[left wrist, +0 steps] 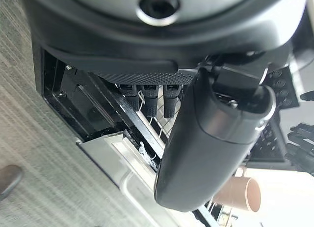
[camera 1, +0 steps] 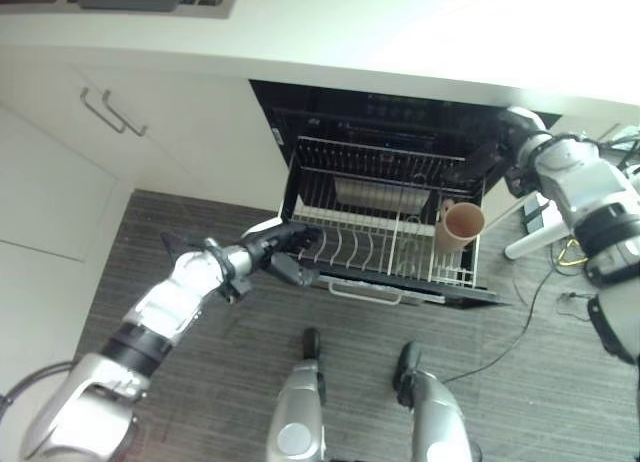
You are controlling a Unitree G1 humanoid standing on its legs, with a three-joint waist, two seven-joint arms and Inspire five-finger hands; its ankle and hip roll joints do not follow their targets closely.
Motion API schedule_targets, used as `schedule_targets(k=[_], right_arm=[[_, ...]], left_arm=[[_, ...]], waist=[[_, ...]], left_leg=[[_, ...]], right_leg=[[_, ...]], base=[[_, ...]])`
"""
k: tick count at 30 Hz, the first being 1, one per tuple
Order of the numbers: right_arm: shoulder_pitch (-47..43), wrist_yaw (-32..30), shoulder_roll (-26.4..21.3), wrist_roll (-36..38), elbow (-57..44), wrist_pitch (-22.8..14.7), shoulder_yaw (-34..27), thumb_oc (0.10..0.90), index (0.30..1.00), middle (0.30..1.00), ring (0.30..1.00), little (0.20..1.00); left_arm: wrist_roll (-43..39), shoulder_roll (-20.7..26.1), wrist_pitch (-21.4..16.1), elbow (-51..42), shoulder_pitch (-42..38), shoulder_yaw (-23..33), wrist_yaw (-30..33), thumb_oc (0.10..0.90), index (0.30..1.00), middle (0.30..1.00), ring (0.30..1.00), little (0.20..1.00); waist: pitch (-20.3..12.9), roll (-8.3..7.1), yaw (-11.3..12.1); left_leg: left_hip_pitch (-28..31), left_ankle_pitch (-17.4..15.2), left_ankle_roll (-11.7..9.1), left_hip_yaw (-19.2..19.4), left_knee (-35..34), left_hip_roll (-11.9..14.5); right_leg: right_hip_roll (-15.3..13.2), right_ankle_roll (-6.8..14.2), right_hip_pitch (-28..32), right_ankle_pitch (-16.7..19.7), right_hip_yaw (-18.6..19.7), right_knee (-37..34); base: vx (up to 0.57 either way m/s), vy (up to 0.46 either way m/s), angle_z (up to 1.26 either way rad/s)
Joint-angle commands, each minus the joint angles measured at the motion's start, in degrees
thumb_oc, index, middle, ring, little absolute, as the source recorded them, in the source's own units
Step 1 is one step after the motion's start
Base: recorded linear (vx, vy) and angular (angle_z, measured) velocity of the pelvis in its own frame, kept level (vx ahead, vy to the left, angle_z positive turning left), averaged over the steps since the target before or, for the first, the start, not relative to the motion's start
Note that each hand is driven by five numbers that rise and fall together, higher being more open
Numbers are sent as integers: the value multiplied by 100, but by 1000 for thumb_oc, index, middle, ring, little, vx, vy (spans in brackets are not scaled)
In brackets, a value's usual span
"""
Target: Place the dishes in the dishwasher.
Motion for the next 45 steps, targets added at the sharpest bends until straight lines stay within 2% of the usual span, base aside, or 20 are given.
schedule_targets(k=[1,2,5,6,11,13,19,25,28,31,33,34,35,36,37,38,40,41,43,45], right_arm=[[872,-526,-226,652,-1681,-227,-1130,800,900,900,900,900],[2015,-610,62,546,-2548,-321,-1718,800,900,900,900,900],[2928,-691,468,433,-3199,-454,-2096,800,900,900,900,900],[3545,-771,841,246,-3664,-657,-2293,800,900,900,900,900],[4771,-534,1495,-60,-4526,-1362,-2696,800,900,900,900,900],[5287,-566,1756,-159,-5018,-1668,-2986,800,900,900,900,900],[5629,-524,2007,-393,-5492,-2165,-3256,800,900,900,900,900],[5849,-591,1903,-345,-5809,-2091,-3473,800,900,900,900,900],[6049,-602,1984,-375,-5858,-2214,-3601,800,900,900,900,900],[6116,-647,2103,-537,-5865,-2418,-3612,800,900,900,900,900],[6121,-593,2067,-489,-5875,-2464,-3576,800,900,900,900,900],[6112,-633,1991,-447,-5894,-2479,-3529,800,900,900,900,900],[6122,-688,1956,-408,-5874,-2518,-3530,800,900,900,900,900],[6120,-718,1950,-373,-5853,-2553,-3549,800,900,900,900,900],[6108,-663,1954,-328,-5794,-2628,-3581,800,900,900,900,900],[6187,-579,1958,-306,-5781,-2681,-3660,800,900,900,900,900],[6249,-521,1880,-150,-5868,-2619,-3827,800,900,900,900,900],[6241,-570,1849,-199,-5837,-2677,-3878,800,900,900,900,900],[6208,-664,1818,-279,-5826,-2683,-3863,800,900,900,900,900],[6091,-754,1670,-261,-5807,-2588,-3839,800,900,900,900,900]], left_arm=[[-356,-87,-612,-561,617,534,806,800,900,900,900,900],[-206,-355,-876,-749,990,842,1124,800,900,900,900,900],[-82,-596,-1232,-917,1316,1052,1458,800,900,900,900,900],[7,-822,-1449,-1089,1527,1256,1728,800,900,900,900,900],[104,-1363,-2017,-1568,2078,1803,2139,800,900,900,900,900],[-276,-1727,-2345,-1937,2444,2197,2426,800,900,900,900,900],[-691,-2081,-2918,-2514,2888,2608,2243,800,900,900,900,900],[-733,-2013,-3220,-2849,3022,2863,1737,800,900,900,900,900],[-765,-1913,-3217,-2826,2989,2966,1419,800,900,900,900,900],[-719,-1819,-3119,-2809,2961,2967,1270,800,900,900,900,900],[-769,-1689,-3215,-2721,2995,3128,1251,800,900,900,900,900],[-870,-1653,-3256,-2674,2982,3169,1279,800,900,900,900,900],[-1004,-1621,-3265,-2600,2959,3179,1230,800,900,900,900,900],[-1074,-1624,-3258,-2573,2949,3182,1196,800,900,900,900,900],[-1077,-1660,-3271,-2547,2931,3184,1167,800,900,900,900,900],[-1001,-1714,-3275,-2558,2946,3208,1144,800,900,900,900,900],[-1169,-1783,-3255,-2667,3069,3321,1177,800,900,900,900,900],[-1271,-1843,-3296,-2712,3187,3370,1095,800,900,900,900,900],[-1297,-1856,-3272,-2788,3276,3375,1103,800,900,900,900,900],[-1375,-1915,-3135,-2885,3335,3383,1203,800,900,900,900,900]], waist=[[-303,-186,-60],[-329,-226,-154],[-403,-284,-215],[-461,-315,-276],[-709,-360,-375],[-994,-370,-390],[-1347,-423,-311],[-1521,-446,-281],[-1521,-509,-304],[-1496,-553,-316],[-1530,-404,-129],[-1545,-387,-97],[-1619,-419,-137],[-1658,-473,-156],[-1709,-594,-130],[-1750,-655,-141],[-1784,-648,-187],[-1763,-775,-185],[-1709,-829,-163],[-1693,-763,-144]], left_leg=[[25,-791,-190,-100,771,358],[79,-812,-161,-62,771,387],[170,-852,-131,-21,771,411],[245,-879,-114,13,771,426],[432,-953,-84,88,771,423],[589,-1036,-53,127,771,383],[799,-1194,-14,155,771,284],[948,-1431,134,104,771,34],[977,-1556,272,109,771,-156],[999,-1670,417,211,771,-238],[935,-1574,589,546,771,-173],[921,-1612,690,686,771,-266],[830,-1603,753,691,771,-422],[752,-1585,780,686,771,-555],[558,-1488,804,759,771,-751],[504,-1403,784,687,771,-893],[684,-1433,823,658,771,-1058],[834,-1367,798,1102,1054,-1293],[457,-1155,611,1233,2006,-1161],[51,-836,349,961,2536,-965]], right_leg=[[-290,519,387,-359,56,-251],[-264,504,431,-378,88,-251],[-251,502,503,-399,109,-251],[-232,501,560,-413,141,-251],[-218,491,733,-465,185,-251],[-233,501,874,-506,201,-251],[-274,497,1117,-607,137,-251],[-491,691,1280,-581,159,-251],[-709,908,1265,-393,182,-251],[-878,1024,1234,270,20,-251],[-715,871,1744,421,-746,-204],[-468,808,1921,194,-689,32],[8,754,2029,-59,-462,-17],[361,692,2155,-297,-323,-169],[602,487,2169,-692,-159,-251],[642,346,2132,-910,92,-251],[604,279,2037,-948,129,-251],[373,98,2093,-1258,100,-251],[321,-34,2152,-1374,100,-251],[296,-49,2109,-1316,157,-251]], base=[[0,0,0],[44,-2,2],[44,-14,-4],[43,-13,-7],[66,-12,-9],[123,7,-9],[78,39,1],[36,209,0],[-14,247,-1],[-72,241,-15],[-185,363,-67],[-125,272,-134],[-27,155,-165],[-1,17,-35],[53,-82,-9],[59,-123,31],[82,-120,48],[58,-128,32],[20,-51,1],[5,154,15]])
